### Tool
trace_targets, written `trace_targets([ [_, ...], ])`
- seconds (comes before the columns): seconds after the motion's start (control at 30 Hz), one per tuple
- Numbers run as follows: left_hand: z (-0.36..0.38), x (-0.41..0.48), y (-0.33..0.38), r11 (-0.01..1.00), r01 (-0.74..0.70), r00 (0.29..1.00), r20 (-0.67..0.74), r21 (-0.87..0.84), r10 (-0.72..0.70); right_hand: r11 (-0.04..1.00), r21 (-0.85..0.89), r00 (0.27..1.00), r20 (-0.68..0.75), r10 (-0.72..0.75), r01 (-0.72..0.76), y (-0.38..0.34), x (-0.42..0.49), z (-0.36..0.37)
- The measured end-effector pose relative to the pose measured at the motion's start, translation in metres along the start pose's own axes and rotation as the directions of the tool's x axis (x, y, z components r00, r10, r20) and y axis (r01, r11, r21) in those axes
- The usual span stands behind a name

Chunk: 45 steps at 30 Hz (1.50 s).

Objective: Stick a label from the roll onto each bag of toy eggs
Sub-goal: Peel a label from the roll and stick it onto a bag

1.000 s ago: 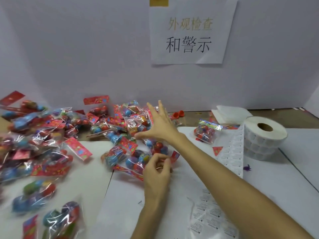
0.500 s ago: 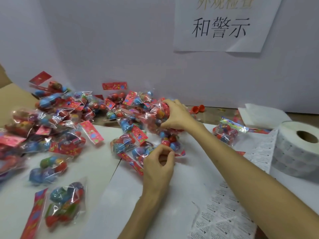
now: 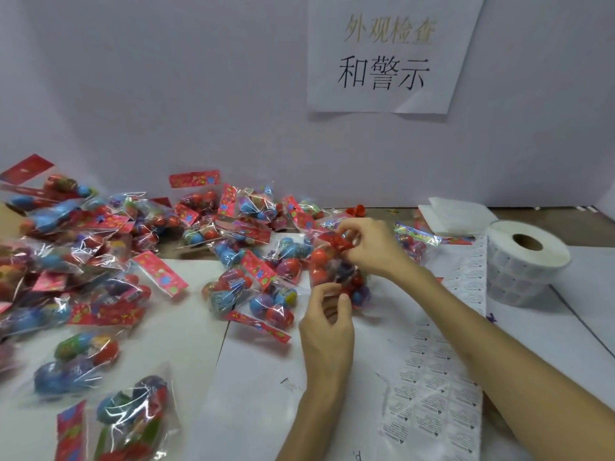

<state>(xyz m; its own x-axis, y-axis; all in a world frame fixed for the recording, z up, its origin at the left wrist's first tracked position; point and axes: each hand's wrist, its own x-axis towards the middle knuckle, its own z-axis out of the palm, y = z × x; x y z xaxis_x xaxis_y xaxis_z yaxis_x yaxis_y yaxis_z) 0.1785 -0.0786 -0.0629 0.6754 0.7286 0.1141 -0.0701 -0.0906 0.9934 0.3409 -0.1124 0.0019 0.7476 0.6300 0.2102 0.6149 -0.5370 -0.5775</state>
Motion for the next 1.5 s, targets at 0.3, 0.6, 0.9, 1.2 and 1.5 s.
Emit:
trace_targets([
  [0.3, -0.002, -0.009, 0.004, 0.977, 0.175, 0.982, 0.097, -0.121, -0.164, 0.992, 0.123, 0.950, -0.305, 0.061, -0.024, -0.012, -0.055, -0.053],
  [0.6, -0.011, -0.018, 0.026, 0.957, 0.069, 0.860, 0.503, -0.282, 0.086, 0.998, 0.064, 0.957, -0.289, 0.016, 0.002, -0.018, -0.115, -0.070],
  [0.9, -0.020, -0.035, 0.025, 0.952, 0.093, 0.950, 0.313, -0.291, 0.003, 0.864, 0.499, 0.996, -0.021, 0.087, -0.065, -0.006, -0.160, -0.106],
  [1.2, -0.033, -0.041, 0.014, 0.782, 0.455, 0.887, 0.134, -0.426, -0.442, 0.966, 0.258, 0.999, -0.019, 0.043, -0.037, -0.028, -0.108, -0.084],
  [1.5, -0.031, -0.039, 0.016, 0.668, 0.495, 0.862, 0.221, -0.555, -0.456, 0.778, 0.499, 0.921, 0.270, 0.281, -0.383, -0.034, -0.139, -0.034],
])
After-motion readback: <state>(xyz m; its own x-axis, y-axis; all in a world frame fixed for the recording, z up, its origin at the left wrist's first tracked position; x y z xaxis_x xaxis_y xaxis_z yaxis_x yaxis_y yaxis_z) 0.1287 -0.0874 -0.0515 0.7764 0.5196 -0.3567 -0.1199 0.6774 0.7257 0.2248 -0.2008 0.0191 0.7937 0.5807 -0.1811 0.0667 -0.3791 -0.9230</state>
